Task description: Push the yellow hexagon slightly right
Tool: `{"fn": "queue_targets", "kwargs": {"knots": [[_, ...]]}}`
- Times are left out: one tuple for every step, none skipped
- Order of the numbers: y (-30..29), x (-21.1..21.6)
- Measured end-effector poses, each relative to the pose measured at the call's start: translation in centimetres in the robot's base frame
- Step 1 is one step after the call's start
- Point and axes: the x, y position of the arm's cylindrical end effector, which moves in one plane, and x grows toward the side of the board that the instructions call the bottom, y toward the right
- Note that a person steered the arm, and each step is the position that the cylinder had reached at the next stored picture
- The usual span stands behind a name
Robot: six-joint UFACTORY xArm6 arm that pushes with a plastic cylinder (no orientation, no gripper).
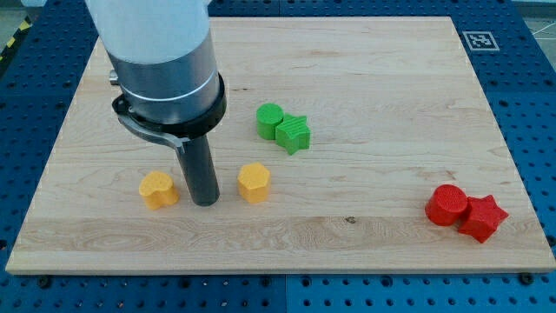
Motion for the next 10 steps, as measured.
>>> {"fn": "queue_targets", "kwargs": {"knots": [[1.7, -2.7], [5.1, -4.7], [5.1, -4.7], [3.3, -5.5], [-0.1, -5.5], [0.5, -3.0], [0.8, -0.9], [0.8, -0.9], [6.2, -0.9], [6.1, -0.9]]}}
